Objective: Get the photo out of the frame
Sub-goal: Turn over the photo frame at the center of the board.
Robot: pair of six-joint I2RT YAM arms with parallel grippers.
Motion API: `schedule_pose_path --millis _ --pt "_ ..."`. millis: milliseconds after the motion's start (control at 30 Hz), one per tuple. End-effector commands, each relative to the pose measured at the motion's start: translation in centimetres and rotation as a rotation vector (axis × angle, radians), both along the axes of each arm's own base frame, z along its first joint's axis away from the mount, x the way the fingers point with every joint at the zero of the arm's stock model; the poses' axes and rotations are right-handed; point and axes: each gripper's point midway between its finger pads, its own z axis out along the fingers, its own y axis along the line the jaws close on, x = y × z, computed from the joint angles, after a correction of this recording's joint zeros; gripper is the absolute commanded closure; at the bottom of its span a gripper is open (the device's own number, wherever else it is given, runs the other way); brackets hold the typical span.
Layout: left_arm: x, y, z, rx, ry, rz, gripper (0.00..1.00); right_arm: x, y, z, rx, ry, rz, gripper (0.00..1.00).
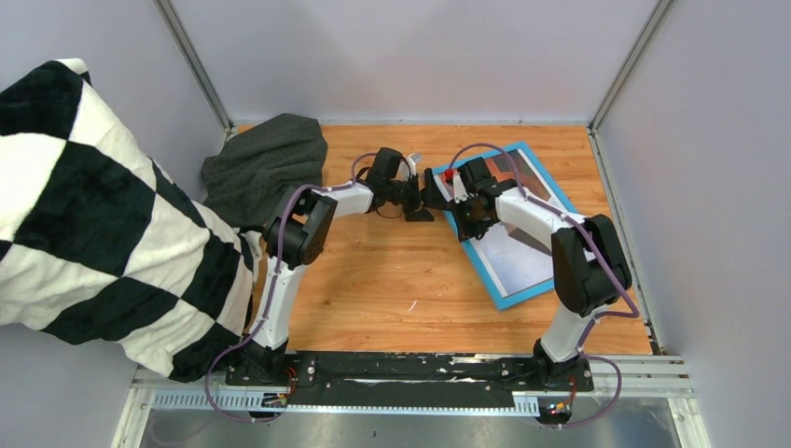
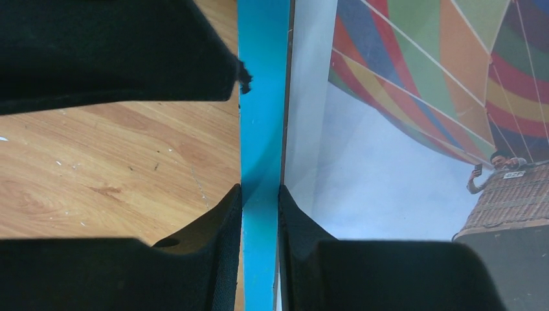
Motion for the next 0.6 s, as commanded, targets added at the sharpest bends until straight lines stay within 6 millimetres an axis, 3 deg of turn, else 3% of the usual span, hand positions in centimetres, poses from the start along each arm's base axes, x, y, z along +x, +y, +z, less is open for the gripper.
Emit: schedule_pose_path --millis 0,333,567 --pt "0.2 -0.7 -0.6 0.002 0.022 -0.012 0.12 0.5 1.5 3.6 0.107 -0.043 -0.006 1.00" --pt "0.1 -1.2 1.1 -0.051 0.034 -0.029 0.16 0.1 3.2 4.9 0.208 -0.023 0.003 1.00" --pt "-0.3 -1.6 5.4 -0.159 0.049 -0.018 0.18 0.6 4.2 6.1 0.265 -0.052 -0.007 1.00"
